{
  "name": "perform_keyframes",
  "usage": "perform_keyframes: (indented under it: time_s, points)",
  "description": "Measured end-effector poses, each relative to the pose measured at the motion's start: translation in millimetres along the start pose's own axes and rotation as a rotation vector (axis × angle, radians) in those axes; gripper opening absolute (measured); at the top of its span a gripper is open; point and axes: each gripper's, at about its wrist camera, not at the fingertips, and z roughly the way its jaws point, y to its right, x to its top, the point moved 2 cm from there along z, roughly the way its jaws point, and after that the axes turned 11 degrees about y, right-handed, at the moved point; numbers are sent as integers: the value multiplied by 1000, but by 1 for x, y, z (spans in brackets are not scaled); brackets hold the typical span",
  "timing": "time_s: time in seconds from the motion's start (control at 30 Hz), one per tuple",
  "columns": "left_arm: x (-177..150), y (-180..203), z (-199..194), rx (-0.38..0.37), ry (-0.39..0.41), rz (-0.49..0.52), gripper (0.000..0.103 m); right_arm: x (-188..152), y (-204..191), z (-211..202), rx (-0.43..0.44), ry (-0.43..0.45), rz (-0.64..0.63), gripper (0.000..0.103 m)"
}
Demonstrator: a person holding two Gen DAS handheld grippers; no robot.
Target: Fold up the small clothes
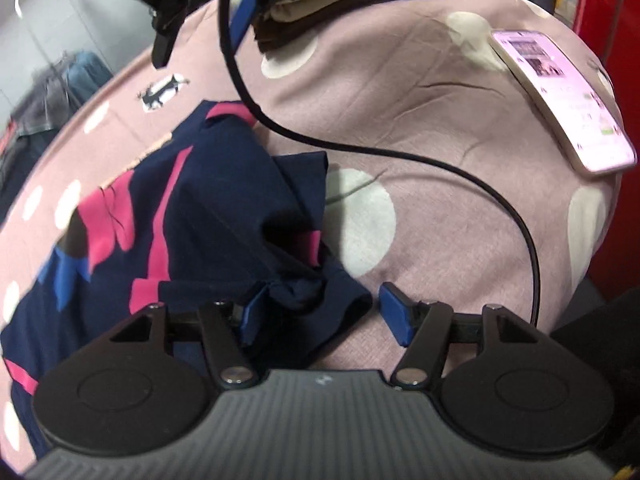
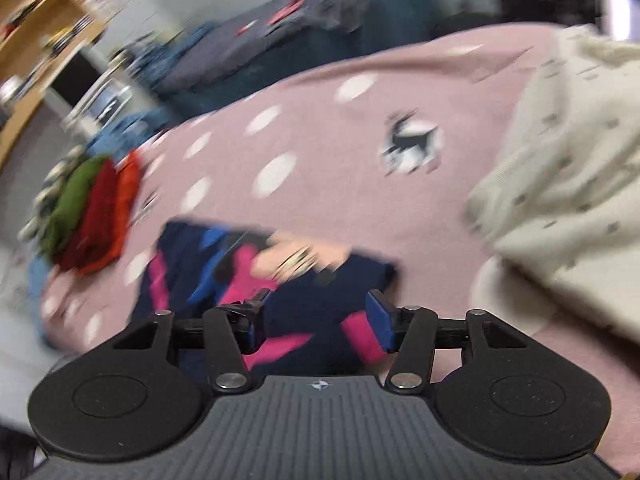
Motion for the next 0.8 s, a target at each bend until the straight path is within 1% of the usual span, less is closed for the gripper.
perform_keyframes:
  time_s: [0.03,0.07,0.13,0.23,0.3,0.33,0.4,0.43,0.47,0.5,0.53,0.63,0.67,0.7,0.73,0.77,0.8]
  points:
    - [-1,-1,1,-4,-1,-21,60,0,4,2,-2,-22,1,101]
    - [-1,-4,2,-13,-11,-44,60,-2,8,8,-1,-60,-15,103]
    - [1,-7,3,-34,-25,-60,58,-8,12,16,-43,-112,-41,103]
    - [2,-12,2,-53,-33,-91,53,-21,17,26,-67,-139,-7,103]
    - [5,-16,6,-62,-39,-99,49,-28,17,32,-87,-173,-5,102]
    - [5,-20,6,-65,-39,-132,46,-30,18,31,-105,-160,1,98]
    - [3,-40,4,-60,-40,-260,22,-30,22,28,-100,-136,43,98]
    - [0,-53,4,-66,-48,-346,19,-30,24,31,-88,-141,74,99]
    - [-3,-66,6,-91,-59,-446,19,-30,25,32,-74,-143,95,99]
    - [-6,-75,9,-108,-66,-526,16,-30,24,34,-62,-140,100,99]
    - [-9,-80,11,-117,-68,-564,15,-30,23,36,-59,-135,105,99]
    - [-11,-84,9,-134,-51,-599,14,-30,25,43,-63,-107,168,98]
    - [-14,-86,7,-142,-45,-619,13,-30,24,45,-57,-101,184,87]
    - [-17,-90,6,-149,-39,-652,12,-29,22,49,-41,-119,182,69]
    - [-21,-95,4,-155,-33,-692,12,-31,19,55,-22,-158,183,30]
    - [-24,-102,0,-156,-27,-727,12,-31,16,58,-28,-177,190,24]
    - [-27,-110,-6,-143,-13,-754,12,-27,10,55,-43,-159,177,21]
